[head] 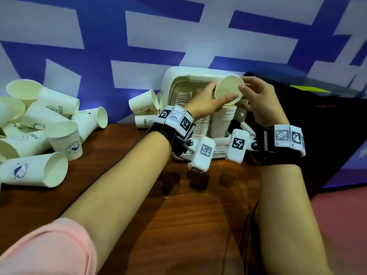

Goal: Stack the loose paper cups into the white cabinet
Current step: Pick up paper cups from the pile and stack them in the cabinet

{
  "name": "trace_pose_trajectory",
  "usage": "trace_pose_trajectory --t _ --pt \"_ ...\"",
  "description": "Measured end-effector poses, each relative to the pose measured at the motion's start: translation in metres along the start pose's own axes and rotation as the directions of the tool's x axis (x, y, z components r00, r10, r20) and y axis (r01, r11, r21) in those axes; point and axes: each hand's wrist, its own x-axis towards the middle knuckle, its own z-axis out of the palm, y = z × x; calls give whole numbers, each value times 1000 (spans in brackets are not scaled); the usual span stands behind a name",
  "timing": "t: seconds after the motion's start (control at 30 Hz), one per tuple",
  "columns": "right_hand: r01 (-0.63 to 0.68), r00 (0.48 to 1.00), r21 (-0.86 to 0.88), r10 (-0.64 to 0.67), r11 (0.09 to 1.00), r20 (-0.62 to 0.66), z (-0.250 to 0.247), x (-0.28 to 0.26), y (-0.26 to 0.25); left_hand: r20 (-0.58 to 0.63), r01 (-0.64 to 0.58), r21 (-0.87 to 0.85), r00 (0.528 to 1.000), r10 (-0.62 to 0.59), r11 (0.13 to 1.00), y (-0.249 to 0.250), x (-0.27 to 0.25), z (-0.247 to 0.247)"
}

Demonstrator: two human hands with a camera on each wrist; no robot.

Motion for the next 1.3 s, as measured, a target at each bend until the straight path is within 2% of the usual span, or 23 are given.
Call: trace_pose_trajectory --t 0.17,0.23,0.47,0.57,0.67,0.77,1.03,1.17,1.3 --pt "-11 992 4 11 1000 -123 -12 7 18 12 64 -120 998 -63 991 -4 13 10" --pt "-23 988 18 25 1000 -155 -15 9 25 18 62 -110 998 -61 992 -8 18 11" --pt "-12 966 103 38 995 -255 -12 6 41 34 -55 155 998 50 986 -13 31 20" --pt "-31 967 119 60 992 -246 -9 6 43 27 -32 262 999 25 965 -16 34 19" --pt "-52 969 121 79 991 -234 -7 7 46 -41 11 320 999 2 947 -14 36 20" --pt "-72 971 139 101 988 -216 -7 9 46 -73 33 319 997 -10 947 -10 37 19" --pt "-243 934 208 287 947 -214 -4 12 54 -127 230 169 969 -210 959 -15 42 24" --pt "-319 903 300 385 899 -192 -2 12 58 -171 204 213 971 -170 955 -21 44 27" --pt "-391 875 322 457 862 -161 -3 13 66 -188 162 167 973 -130 973 -30 45 28"
